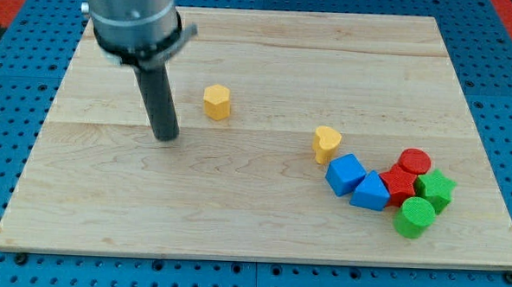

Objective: Move the yellow hexagon towards the group of blocks

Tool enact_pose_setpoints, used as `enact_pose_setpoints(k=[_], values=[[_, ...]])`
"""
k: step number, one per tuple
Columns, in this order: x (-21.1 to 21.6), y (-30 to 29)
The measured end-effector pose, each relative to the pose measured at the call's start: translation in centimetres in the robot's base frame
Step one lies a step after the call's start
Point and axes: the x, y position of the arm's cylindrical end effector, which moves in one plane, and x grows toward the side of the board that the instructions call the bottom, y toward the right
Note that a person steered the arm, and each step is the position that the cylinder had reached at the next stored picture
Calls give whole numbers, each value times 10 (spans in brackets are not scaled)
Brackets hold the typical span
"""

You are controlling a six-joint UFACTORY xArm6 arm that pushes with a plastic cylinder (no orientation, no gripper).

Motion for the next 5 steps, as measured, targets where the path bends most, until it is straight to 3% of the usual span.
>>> enact_pose_setpoints(k=[1,2,4,5], values=[[-42,62],[-45,162],[-110,155],[-88,224]])
